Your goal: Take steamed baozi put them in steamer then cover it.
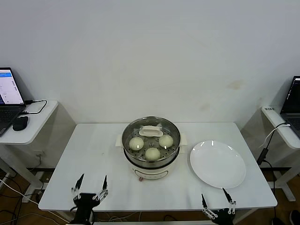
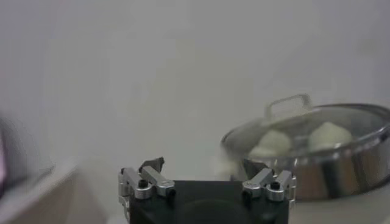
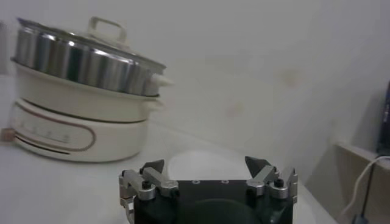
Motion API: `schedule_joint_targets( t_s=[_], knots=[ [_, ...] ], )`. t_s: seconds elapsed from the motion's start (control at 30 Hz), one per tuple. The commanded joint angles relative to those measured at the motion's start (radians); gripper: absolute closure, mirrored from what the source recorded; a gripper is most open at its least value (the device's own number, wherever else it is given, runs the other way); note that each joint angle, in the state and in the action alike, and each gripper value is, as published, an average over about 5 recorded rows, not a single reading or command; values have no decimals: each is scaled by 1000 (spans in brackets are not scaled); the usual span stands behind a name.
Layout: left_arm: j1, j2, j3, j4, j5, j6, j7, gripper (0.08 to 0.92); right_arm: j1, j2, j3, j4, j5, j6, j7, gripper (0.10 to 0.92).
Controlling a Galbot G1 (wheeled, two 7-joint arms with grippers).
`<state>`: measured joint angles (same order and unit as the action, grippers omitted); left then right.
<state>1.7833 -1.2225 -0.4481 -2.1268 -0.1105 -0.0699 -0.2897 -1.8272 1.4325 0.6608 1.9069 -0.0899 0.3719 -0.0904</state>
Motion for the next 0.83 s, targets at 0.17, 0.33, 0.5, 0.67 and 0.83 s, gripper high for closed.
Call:
schedule_joint_targets(
  t_s=[0.17, 0.33, 0.5, 0.67, 0.83],
  knots=[
    [156, -38, -64, 61, -162, -159, 25, 177, -49, -36, -72, 41, 35, -28, -17, 203],
    [157, -45, -55, 64, -156, -153, 37, 177, -64, -42, -93, 62, 65, -47, -29, 202],
    [161, -48, -52, 64, -150, -147, 40, 177, -78, -44, -98, 83, 65, -64, -34, 203],
    [165, -46, -48, 68, -142, -148, 41, 177, -83, -47, -86, 81, 58, -65, -35, 203],
    [166, -45, -46, 68, -137, -147, 42, 177, -83, -47, -74, 78, 49, -61, -42, 202]
  ],
)
